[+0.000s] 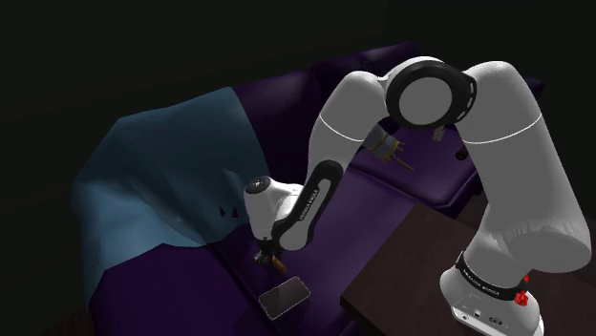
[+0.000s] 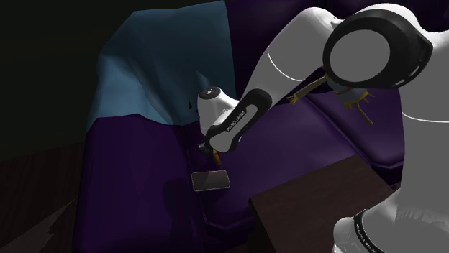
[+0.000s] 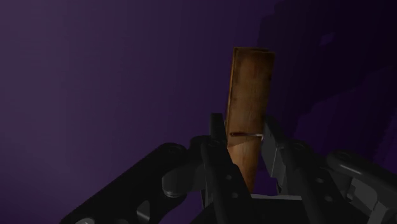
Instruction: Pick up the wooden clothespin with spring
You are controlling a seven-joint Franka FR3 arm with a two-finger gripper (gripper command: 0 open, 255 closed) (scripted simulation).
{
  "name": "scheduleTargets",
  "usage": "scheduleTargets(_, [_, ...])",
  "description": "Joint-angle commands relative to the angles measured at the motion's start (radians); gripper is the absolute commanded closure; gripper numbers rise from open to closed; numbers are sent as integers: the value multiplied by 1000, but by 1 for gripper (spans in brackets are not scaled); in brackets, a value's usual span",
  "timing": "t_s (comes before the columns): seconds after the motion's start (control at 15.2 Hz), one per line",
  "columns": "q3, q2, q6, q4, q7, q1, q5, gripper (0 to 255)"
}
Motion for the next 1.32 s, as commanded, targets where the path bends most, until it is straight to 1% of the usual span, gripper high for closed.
scheduleTargets(0.0, [-12,14,-3,-3,2,-4,-2,255])
scheduleTargets(0.13, [-15,23,-1,5,-3,-7,-3,255])
scheduleTargets(0.59, [21,-68,-57,-31,-19,-30,28,255])
scheduleTargets(1.25, [65,-177,-142,-53,-53,-63,79,255])
